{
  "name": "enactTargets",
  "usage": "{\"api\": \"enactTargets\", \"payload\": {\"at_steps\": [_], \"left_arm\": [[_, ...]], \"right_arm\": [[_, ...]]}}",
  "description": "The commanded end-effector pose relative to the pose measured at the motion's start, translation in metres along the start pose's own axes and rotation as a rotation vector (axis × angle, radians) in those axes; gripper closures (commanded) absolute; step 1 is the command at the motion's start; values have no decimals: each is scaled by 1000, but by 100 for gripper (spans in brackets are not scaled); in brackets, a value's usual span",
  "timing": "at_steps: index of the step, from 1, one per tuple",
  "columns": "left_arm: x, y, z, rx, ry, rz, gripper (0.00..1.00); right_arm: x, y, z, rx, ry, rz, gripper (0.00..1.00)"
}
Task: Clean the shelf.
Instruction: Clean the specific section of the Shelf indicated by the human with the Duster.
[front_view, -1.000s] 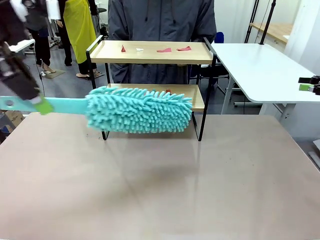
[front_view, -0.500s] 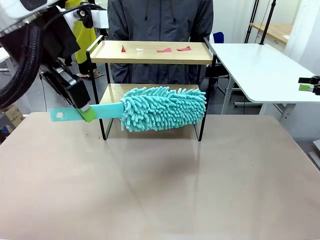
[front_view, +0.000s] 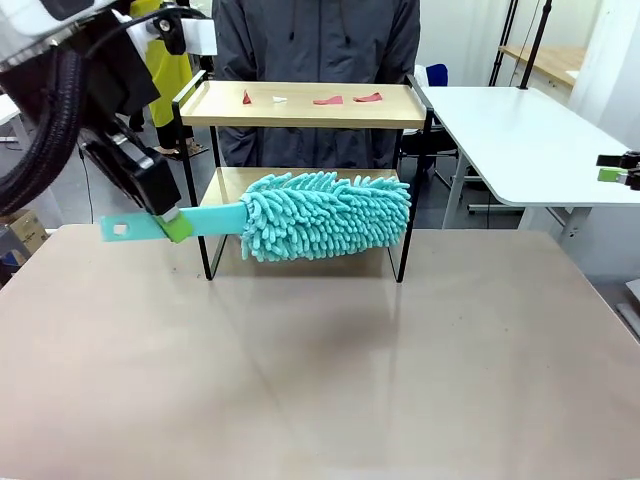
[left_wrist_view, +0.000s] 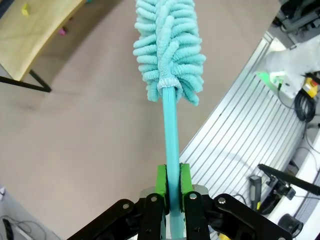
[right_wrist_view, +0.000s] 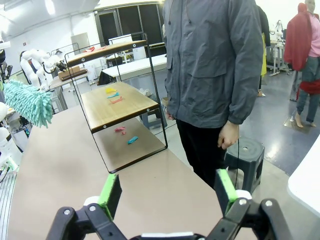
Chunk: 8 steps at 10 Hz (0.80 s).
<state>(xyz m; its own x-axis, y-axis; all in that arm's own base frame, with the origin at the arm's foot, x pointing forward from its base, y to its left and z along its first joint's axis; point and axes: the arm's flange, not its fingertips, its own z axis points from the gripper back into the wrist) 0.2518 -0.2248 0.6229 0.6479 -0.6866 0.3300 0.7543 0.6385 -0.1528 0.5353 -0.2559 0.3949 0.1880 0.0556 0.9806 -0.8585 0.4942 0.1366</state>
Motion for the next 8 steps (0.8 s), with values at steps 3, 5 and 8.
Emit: {"api": "enactTargets", "payload": {"at_steps": [3, 5, 8], "left_arm": [[36, -31, -28, 144, -109, 235, 87], [56, -40, -50, 117, -141, 290, 87], [91, -57, -90, 110, -206, 441, 87]], "right_arm": [[2, 1, -1, 0, 4, 0, 0], [2, 1, -1, 0, 4, 0, 0], [2, 1, -1, 0, 4, 0, 0]]}}
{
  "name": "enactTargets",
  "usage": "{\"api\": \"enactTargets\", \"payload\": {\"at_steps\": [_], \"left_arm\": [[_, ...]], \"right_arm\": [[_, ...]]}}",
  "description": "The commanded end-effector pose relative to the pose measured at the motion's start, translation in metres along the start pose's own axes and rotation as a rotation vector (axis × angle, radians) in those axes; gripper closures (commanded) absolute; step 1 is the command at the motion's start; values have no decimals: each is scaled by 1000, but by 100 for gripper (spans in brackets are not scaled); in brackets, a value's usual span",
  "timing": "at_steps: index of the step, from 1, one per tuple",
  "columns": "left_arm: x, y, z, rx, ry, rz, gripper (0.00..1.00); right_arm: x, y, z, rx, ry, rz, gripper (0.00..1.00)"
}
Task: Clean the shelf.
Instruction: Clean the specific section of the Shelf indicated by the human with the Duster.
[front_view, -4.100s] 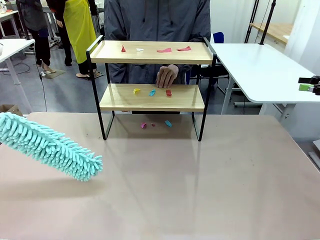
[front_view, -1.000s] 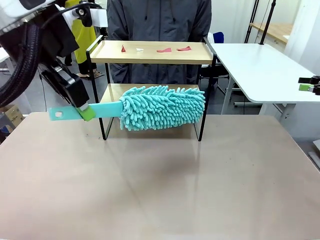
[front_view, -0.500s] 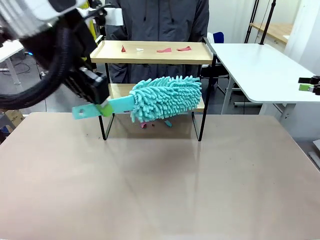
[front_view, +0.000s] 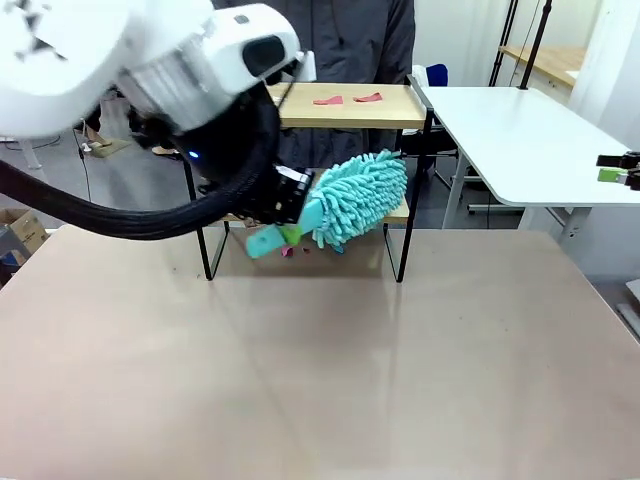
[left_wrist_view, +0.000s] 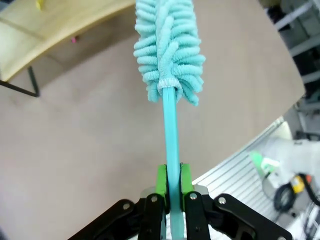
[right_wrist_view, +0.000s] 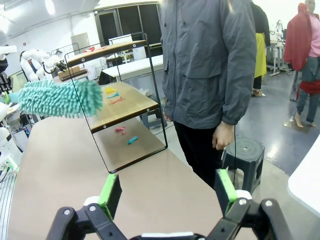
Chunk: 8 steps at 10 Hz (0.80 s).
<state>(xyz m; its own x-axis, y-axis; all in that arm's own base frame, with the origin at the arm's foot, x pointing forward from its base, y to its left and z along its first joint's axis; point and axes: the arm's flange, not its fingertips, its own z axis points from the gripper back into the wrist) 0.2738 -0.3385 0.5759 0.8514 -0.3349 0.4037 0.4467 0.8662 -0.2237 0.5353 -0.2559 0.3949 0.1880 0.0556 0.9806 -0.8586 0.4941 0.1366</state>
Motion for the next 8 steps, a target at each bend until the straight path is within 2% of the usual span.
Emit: {"api": "enactTargets", "payload": {"at_steps": [1, 3, 8], "left_arm": [[13, -24, -16, 16, -90, 98, 87], [22, -43, -38, 32, -181, 175, 87], [45, -57, -94, 49, -275, 297, 87]], "right_arm": [[2, 1, -1, 0, 4, 0, 0], [2, 1, -1, 0, 4, 0, 0], [2, 1, -1, 0, 4, 0, 0]]}}
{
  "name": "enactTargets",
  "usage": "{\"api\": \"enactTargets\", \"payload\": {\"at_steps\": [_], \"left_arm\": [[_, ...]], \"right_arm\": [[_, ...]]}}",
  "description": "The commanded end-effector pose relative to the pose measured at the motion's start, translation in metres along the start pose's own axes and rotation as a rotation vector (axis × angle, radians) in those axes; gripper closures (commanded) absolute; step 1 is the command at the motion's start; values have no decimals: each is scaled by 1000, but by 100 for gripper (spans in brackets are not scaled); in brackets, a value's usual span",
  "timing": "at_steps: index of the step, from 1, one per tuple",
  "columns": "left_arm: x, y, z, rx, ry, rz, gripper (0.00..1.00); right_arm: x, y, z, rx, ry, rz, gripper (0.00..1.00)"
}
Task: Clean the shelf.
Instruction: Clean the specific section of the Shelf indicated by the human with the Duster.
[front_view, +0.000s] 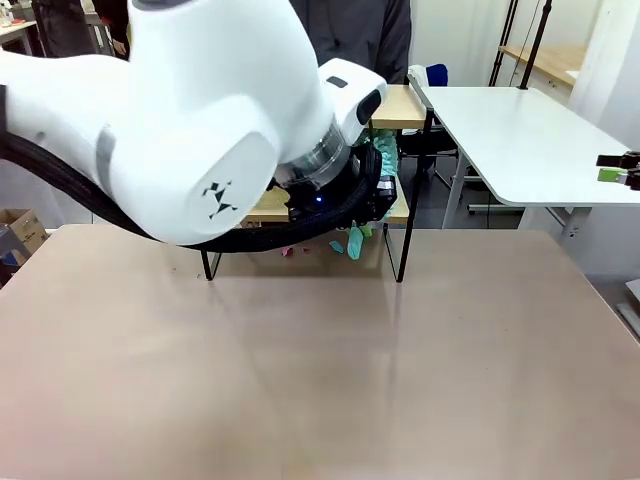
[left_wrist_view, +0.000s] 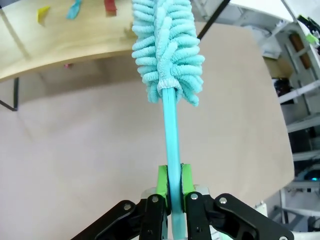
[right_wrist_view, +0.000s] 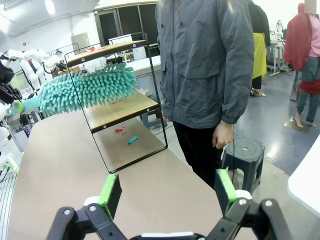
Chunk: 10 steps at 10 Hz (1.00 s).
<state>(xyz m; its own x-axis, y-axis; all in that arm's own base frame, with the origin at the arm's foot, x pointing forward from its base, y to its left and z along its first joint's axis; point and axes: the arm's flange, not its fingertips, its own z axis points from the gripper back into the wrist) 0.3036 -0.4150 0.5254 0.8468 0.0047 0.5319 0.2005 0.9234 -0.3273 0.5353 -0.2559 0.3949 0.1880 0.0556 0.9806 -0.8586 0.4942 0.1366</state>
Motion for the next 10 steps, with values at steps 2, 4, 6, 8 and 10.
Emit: {"api": "enactTargets", "payload": {"at_steps": [2, 4, 6, 8, 10], "left_arm": [[11, -17, -42, 2, 1, 37, 87], [9, -12, -56, 1, 31, 62, 87], [10, -9, -65, 19, 83, 67, 87], [6, 2, -55, -2, 64, 47, 87], [11, 13, -58, 22, 82, 71, 87]], "right_arm": [[2, 1, -1, 0, 4, 0, 0], [2, 1, -1, 0, 4, 0, 0], [2, 1, -1, 0, 4, 0, 0], [2, 1, -1, 0, 4, 0, 0], [2, 1, -1, 0, 4, 0, 0]]}}
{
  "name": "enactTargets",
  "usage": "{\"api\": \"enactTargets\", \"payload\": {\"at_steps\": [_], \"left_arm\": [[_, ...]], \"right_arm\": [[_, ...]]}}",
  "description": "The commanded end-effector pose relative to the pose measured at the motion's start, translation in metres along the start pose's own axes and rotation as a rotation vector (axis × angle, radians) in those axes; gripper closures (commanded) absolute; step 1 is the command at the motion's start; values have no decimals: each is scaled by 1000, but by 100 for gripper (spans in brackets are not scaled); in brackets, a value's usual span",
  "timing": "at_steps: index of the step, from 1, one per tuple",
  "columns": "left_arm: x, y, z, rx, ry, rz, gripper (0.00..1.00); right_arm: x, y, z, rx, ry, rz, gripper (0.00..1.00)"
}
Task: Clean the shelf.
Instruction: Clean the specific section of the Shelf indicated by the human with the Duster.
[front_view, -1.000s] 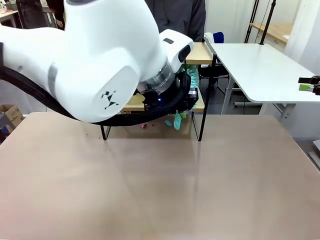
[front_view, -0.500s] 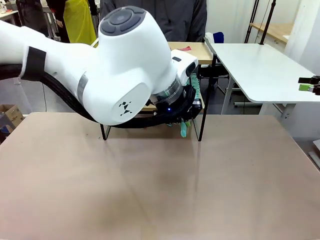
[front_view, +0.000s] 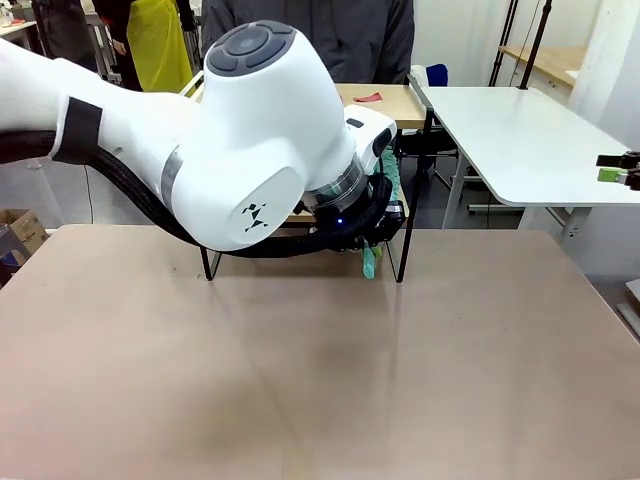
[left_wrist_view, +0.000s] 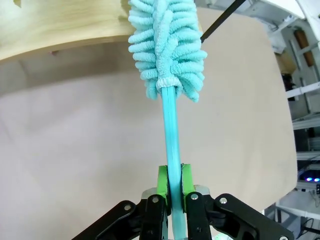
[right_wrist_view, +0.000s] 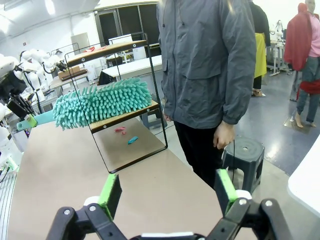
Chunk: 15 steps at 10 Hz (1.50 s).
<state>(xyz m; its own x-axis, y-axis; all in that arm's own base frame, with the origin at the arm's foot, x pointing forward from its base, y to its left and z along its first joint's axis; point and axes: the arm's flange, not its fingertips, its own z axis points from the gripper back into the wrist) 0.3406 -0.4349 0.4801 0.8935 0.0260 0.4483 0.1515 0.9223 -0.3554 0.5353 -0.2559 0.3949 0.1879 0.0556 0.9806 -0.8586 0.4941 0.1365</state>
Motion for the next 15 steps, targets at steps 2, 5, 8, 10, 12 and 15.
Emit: {"api": "enactTargets", "payload": {"at_steps": [2, 5, 8, 10, 12, 15], "left_arm": [[8, 31, 7, 61, 12, 31, 87], [16, 82, 21, 170, 31, 54, 87], [24, 127, 46, 324, 29, 42, 87], [29, 149, 57, 454, 35, 0, 87], [32, 152, 65, 608, 23, -45, 87], [25, 133, 77, 645, -72, -68, 87]], "right_arm": [[2, 1, -1, 0, 4, 0, 0], [2, 1, -1, 0, 4, 0, 0], [2, 1, -1, 0, 4, 0, 0], [2, 1, -1, 0, 4, 0, 0], [2, 1, -1, 0, 4, 0, 0], [2, 1, -1, 0, 4, 0, 0]]}}
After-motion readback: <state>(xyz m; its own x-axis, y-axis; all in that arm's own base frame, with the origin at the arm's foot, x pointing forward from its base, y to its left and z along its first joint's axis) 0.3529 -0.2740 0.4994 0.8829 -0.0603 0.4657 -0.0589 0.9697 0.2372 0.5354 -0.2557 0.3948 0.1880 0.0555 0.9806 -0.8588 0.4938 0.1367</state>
